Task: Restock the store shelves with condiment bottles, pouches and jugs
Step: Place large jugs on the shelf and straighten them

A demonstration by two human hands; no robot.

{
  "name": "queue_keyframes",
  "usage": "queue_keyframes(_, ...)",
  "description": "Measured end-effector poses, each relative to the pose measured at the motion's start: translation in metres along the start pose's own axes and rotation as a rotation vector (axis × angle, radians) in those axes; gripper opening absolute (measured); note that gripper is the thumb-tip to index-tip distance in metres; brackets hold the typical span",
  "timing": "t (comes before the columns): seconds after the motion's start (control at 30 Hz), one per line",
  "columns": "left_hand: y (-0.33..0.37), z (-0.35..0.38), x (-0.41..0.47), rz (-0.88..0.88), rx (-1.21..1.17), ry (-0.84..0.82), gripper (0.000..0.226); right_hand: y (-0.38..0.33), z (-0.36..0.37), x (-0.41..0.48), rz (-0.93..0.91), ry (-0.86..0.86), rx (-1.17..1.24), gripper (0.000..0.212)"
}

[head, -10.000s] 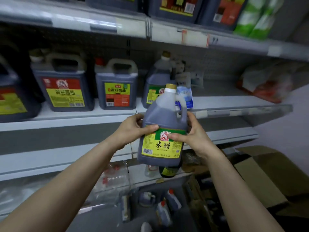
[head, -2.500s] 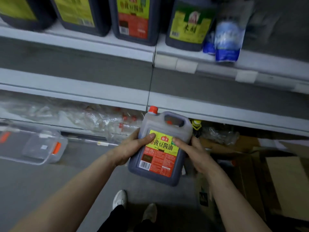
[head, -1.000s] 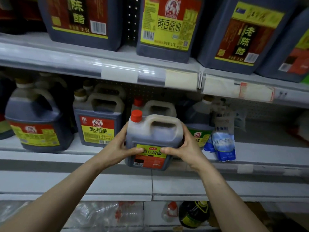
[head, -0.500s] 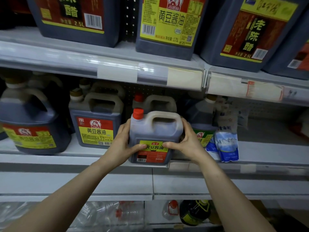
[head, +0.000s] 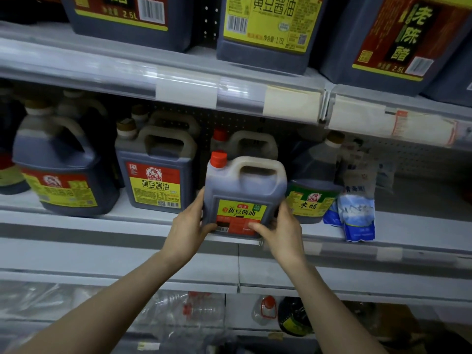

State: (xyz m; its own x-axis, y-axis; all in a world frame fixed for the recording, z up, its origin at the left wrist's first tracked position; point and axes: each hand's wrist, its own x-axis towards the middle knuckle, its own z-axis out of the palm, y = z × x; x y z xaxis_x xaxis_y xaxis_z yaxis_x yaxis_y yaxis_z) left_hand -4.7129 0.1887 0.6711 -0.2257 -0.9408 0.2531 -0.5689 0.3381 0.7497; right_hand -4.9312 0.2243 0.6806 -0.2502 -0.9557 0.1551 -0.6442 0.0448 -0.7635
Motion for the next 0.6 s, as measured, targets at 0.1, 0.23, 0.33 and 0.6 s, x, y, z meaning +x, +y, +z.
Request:
queue_keyframes(0.1, 0.000, 0.000, 0.002, -0.046, 0.006, 0.000, 0.089, -0.001, -0.001, 0.007, 0.016, -0.017, 0.011, 0.091)
queue_keyframes(0.23, 0.003, 0.002, 0.007, -0.051, -0.008, 0.002, 0.090, -0.002, -0.003, 0.018, 0.027, -0.034, 0.035, 0.091)
queue_keyframes(0.33, 0.003, 0.004, 0.012, -0.079, -0.027, 0.007, 0.092, -0.003, -0.001, 0.021, 0.041, -0.024, 0.041, 0.091)
queue_keyframes(0.6, -0.002, 0.014, 0.034, -0.145, 0.006, 0.021, 0.089, -0.012, 0.003, 0.039, 0.070, -0.014, -0.027, 0.084)
